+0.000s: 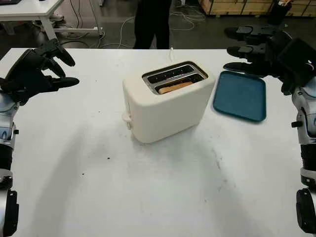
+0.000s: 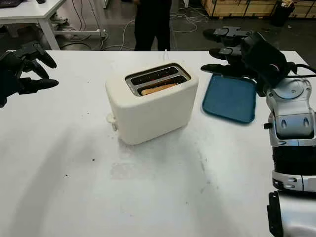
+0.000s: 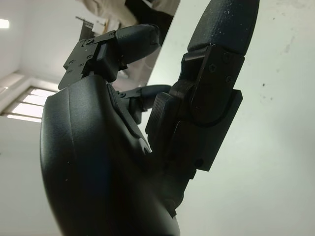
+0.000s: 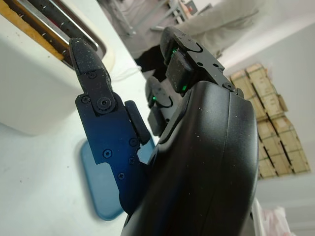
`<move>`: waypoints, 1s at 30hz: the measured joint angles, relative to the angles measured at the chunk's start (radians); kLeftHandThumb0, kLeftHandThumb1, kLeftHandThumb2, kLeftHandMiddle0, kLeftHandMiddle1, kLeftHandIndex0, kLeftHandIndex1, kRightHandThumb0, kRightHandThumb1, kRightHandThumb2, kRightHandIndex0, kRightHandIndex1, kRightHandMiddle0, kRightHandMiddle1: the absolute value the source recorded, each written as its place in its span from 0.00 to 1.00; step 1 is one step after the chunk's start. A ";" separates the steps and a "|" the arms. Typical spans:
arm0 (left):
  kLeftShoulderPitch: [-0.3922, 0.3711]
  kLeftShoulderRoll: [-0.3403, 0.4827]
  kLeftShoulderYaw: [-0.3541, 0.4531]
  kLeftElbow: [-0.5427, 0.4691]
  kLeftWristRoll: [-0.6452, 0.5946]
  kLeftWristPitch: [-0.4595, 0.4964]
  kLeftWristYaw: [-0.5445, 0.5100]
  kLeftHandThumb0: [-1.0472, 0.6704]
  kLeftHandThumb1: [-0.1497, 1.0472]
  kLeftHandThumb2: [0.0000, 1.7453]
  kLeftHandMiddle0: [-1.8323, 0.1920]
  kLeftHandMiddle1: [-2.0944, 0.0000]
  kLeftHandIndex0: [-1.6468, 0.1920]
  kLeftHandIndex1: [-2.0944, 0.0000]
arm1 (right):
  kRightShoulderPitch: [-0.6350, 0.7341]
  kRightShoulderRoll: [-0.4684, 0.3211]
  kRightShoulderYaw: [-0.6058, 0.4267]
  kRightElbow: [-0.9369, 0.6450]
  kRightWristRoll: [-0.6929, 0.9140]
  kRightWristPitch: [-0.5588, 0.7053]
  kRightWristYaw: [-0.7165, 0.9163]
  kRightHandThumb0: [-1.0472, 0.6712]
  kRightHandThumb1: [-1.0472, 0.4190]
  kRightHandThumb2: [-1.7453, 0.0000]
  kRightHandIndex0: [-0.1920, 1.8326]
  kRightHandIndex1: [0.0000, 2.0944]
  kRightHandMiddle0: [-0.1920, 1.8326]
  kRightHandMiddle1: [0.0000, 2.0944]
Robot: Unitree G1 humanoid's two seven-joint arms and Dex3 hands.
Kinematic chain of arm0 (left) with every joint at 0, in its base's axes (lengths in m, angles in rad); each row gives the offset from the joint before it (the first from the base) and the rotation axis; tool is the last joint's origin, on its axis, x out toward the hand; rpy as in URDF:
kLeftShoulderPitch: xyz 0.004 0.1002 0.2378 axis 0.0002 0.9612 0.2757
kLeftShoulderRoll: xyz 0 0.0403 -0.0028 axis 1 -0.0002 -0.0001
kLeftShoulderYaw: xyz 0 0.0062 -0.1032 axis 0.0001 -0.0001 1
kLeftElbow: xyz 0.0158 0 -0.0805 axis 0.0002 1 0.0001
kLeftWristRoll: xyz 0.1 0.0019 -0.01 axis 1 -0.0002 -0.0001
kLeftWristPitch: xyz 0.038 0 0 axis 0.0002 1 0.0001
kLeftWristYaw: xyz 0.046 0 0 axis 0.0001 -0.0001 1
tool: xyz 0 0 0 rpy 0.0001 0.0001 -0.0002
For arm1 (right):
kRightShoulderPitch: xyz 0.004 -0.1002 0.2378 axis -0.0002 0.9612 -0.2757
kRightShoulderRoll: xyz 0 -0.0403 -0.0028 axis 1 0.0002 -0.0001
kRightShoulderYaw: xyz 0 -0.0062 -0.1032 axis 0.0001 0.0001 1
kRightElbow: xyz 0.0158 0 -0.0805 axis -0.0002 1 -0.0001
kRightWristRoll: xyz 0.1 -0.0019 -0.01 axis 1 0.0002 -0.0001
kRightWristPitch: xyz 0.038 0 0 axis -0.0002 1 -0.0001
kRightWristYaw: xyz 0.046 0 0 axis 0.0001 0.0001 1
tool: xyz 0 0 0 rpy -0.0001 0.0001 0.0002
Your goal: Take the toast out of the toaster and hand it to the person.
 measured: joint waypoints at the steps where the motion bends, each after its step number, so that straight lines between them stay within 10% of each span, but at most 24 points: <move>1: 0.000 0.000 0.000 0.000 -0.002 0.000 0.000 0.00 0.89 0.05 0.81 0.17 0.81 0.20 | 0.000 0.000 0.000 0.000 0.000 0.000 0.000 0.31 0.18 1.00 0.36 0.01 0.34 0.00; 10: 0.000 0.000 0.000 0.000 -0.002 -0.006 0.000 0.00 0.89 0.05 0.80 0.17 0.81 0.20 | 0.025 0.000 -0.005 -0.011 0.001 0.017 0.000 0.30 0.18 1.00 0.36 0.00 0.34 0.00; 13: 0.000 0.000 0.000 -0.001 -0.001 -0.006 0.003 0.00 0.89 0.04 0.52 0.24 0.81 0.19 | 0.039 0.000 -0.013 -0.012 0.001 0.017 0.000 0.31 0.18 1.00 0.36 0.01 0.34 0.00; 18: 0.000 0.000 0.000 0.001 -0.002 -0.010 0.004 0.00 0.89 0.04 0.79 0.17 0.81 0.19 | 0.056 0.000 -0.025 -0.021 0.001 0.018 -0.006 0.32 0.17 1.00 0.36 0.01 0.34 0.00; 30: 0.000 0.000 0.002 0.001 -0.007 -0.011 -0.015 0.00 0.89 0.04 0.84 0.17 0.82 0.19 | 0.062 0.000 -0.026 -0.028 -0.001 0.025 -0.007 0.29 0.18 1.00 0.36 0.01 0.35 0.00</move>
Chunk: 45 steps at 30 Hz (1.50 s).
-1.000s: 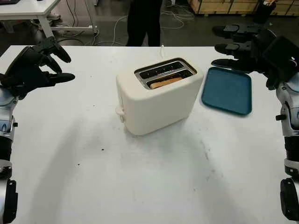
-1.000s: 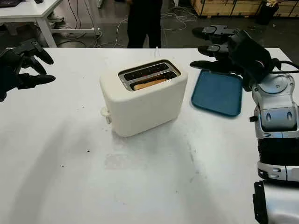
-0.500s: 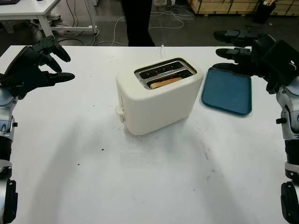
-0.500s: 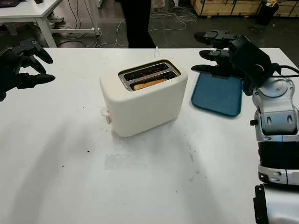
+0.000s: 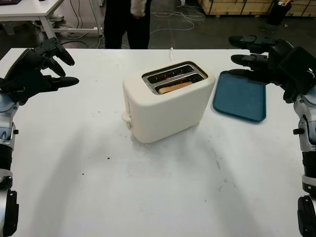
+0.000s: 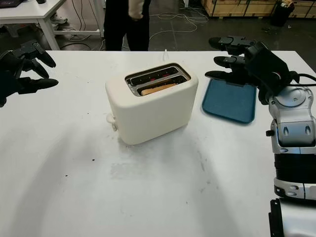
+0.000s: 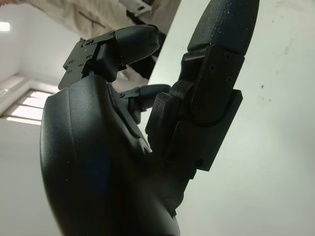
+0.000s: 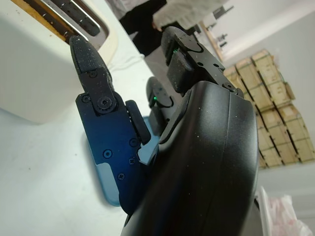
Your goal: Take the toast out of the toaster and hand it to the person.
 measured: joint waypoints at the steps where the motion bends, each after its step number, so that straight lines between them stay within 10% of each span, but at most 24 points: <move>1: 0.000 0.000 0.000 0.000 0.000 0.000 0.000 0.00 0.89 0.04 0.84 0.17 0.82 0.19 | 0.000 0.000 0.000 0.000 0.000 0.000 0.000 0.29 0.18 1.00 0.36 0.01 0.35 0.00; 45: 0.000 0.000 0.001 -0.028 0.000 0.014 -0.007 0.00 0.89 0.02 0.82 0.18 0.79 0.22 | -0.010 -0.005 0.020 0.036 -0.014 -0.027 0.037 0.29 0.19 1.00 0.35 0.01 0.34 0.00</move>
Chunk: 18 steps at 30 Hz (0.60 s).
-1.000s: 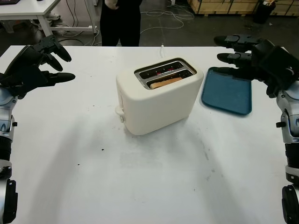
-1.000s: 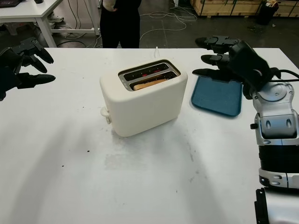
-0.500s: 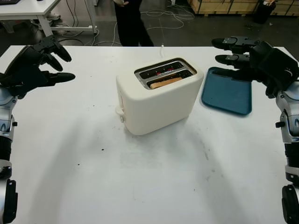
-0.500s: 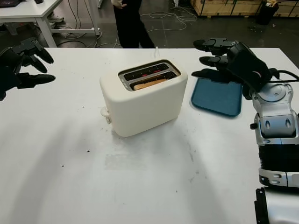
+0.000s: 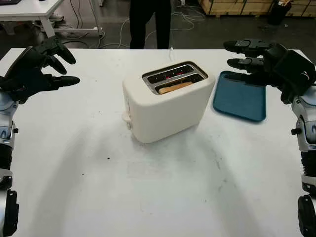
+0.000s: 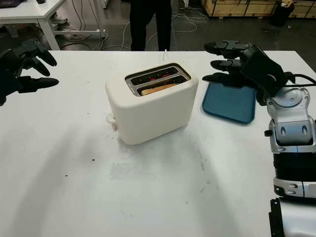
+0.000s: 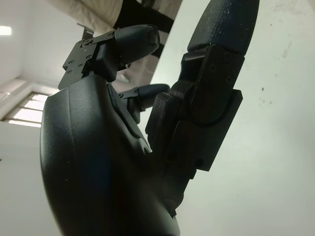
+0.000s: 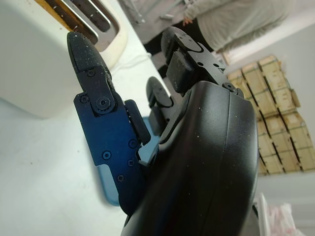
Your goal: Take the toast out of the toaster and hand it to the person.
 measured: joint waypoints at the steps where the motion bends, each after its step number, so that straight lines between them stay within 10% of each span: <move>1: 0.000 0.000 0.000 0.000 0.000 0.000 0.000 0.00 0.89 0.02 0.82 0.18 0.79 0.23 | 0.000 0.000 0.000 -0.001 0.002 0.003 0.000 0.30 0.19 1.00 0.35 0.01 0.34 0.00; 18: 0.000 0.000 0.000 0.001 0.001 0.006 0.000 0.00 0.89 0.03 0.81 0.18 0.79 0.23 | -0.005 0.000 0.000 -0.019 0.010 0.031 0.000 0.29 0.19 1.00 0.36 0.01 0.35 0.00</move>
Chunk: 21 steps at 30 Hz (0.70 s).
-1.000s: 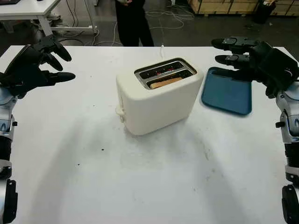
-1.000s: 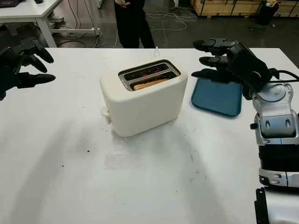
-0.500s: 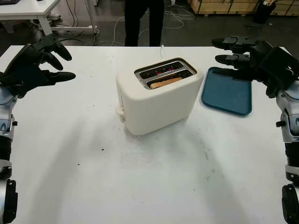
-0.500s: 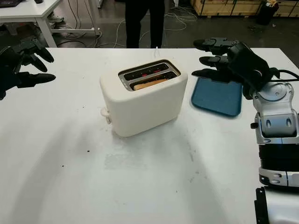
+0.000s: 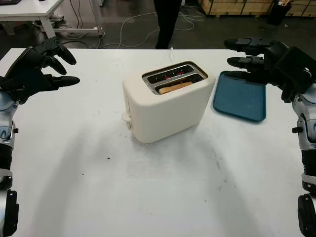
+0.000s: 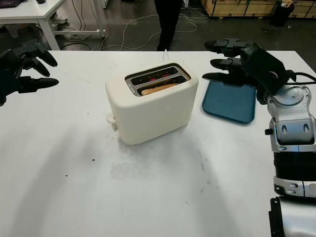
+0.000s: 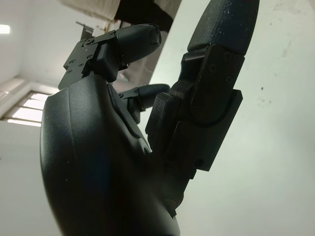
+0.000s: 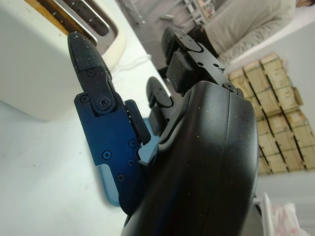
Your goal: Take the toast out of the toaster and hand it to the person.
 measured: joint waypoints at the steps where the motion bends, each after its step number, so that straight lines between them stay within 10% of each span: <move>1: 0.000 0.000 0.000 0.000 0.000 0.000 0.000 0.00 0.89 0.03 0.81 0.18 0.79 0.23 | 0.000 0.000 0.000 0.000 0.000 0.000 0.000 0.29 0.19 1.00 0.36 0.01 0.35 0.00; 21: 0.000 0.000 0.000 -0.001 -0.001 0.005 -0.014 0.00 0.89 0.02 0.82 0.17 0.79 0.22 | -0.001 0.000 -0.001 -0.019 0.007 0.019 0.000 0.31 0.19 1.00 0.35 0.01 0.34 0.00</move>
